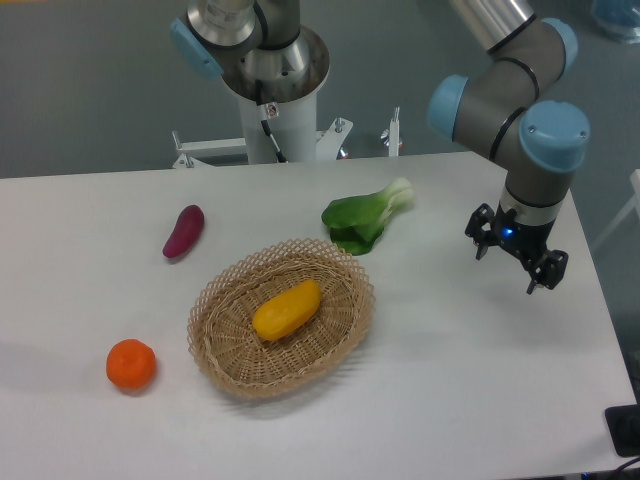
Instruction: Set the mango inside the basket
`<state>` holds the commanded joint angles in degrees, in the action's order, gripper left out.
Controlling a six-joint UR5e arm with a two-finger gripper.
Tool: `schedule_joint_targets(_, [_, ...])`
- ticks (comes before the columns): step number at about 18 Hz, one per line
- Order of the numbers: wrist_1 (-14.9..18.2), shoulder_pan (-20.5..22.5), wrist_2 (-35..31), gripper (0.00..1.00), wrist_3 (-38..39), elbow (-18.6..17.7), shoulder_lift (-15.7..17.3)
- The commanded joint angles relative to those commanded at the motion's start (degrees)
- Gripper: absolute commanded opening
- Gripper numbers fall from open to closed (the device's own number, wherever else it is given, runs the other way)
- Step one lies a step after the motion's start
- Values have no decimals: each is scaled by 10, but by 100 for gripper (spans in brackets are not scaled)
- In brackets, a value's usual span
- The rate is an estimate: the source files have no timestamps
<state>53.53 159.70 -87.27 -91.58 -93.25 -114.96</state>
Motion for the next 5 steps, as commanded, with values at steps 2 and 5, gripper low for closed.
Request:
schedule_joint_targets(2, [0, 0, 0, 100, 0, 0, 0])
schedule_joint_targets(5, [-1, 0, 0, 100, 0, -2, 0])
